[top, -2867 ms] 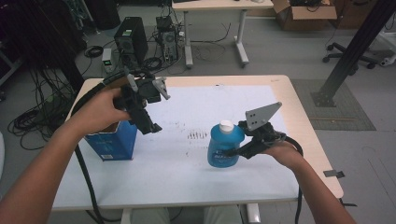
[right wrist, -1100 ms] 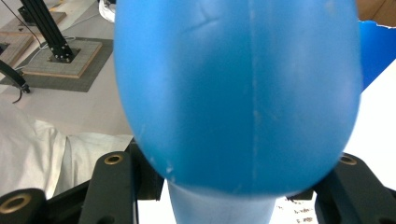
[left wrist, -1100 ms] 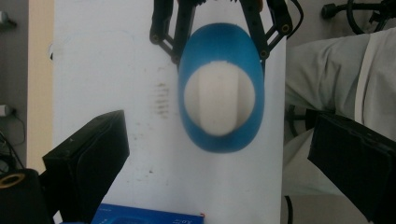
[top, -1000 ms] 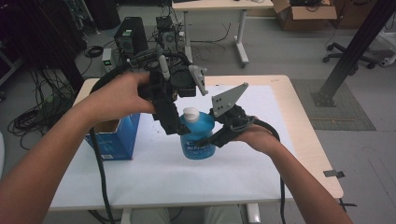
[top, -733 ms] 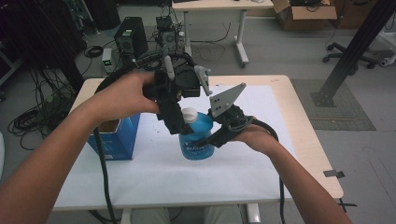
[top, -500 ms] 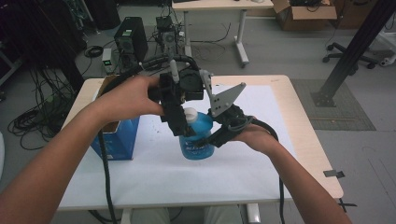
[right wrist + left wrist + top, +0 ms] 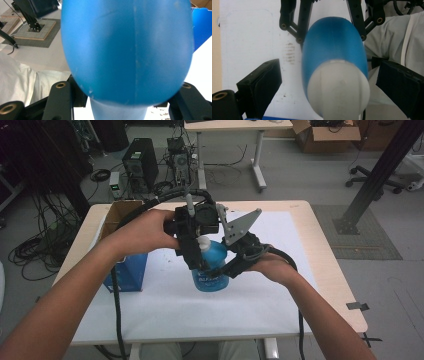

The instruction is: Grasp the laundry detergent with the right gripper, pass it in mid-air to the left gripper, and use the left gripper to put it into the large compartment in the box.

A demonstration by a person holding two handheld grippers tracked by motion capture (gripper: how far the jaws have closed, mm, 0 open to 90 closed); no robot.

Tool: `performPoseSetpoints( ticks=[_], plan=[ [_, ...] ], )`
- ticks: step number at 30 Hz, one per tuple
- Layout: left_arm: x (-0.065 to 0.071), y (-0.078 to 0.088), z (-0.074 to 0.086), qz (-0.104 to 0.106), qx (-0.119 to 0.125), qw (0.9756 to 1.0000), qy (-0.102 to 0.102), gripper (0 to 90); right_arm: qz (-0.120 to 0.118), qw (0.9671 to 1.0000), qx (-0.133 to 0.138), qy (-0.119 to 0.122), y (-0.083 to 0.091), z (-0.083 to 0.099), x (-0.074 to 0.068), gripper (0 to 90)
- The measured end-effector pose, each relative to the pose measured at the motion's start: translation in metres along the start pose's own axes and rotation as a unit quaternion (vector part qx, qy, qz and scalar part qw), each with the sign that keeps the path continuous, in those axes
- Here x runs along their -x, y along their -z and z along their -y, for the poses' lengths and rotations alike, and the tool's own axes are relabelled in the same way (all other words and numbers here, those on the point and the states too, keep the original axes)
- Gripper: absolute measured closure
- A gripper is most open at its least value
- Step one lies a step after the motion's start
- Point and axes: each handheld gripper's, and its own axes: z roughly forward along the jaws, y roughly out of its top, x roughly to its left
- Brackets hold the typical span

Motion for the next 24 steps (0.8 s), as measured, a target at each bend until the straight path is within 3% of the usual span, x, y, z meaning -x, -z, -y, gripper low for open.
performPoseSetpoints(
  ticks=[24],
  plan=[
    [-0.0017,-0.0101,0.0016,0.014,-0.011,0.9998,-0.004,18.5,-0.005,1.0,-0.002,-0.001,-0.0029,-0.0007,0.0008,44.0]
  ],
)
